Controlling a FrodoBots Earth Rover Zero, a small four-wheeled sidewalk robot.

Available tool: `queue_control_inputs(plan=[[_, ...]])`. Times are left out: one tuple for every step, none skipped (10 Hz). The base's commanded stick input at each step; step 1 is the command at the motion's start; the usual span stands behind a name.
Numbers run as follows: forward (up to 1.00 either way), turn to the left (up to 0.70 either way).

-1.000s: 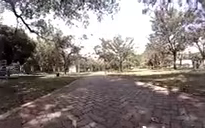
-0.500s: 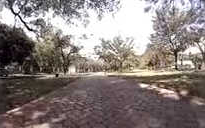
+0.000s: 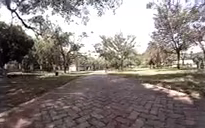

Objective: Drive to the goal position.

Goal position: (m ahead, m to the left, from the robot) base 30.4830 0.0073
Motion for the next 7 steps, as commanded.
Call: queue_control_inputs(plan=[[0.70, 0.00], [0.70, 0.00], [0.70, 0.00], [0.70, 0.00], [0.70, 0.00], [0.70, 0.00], [0.70, 0.00]])
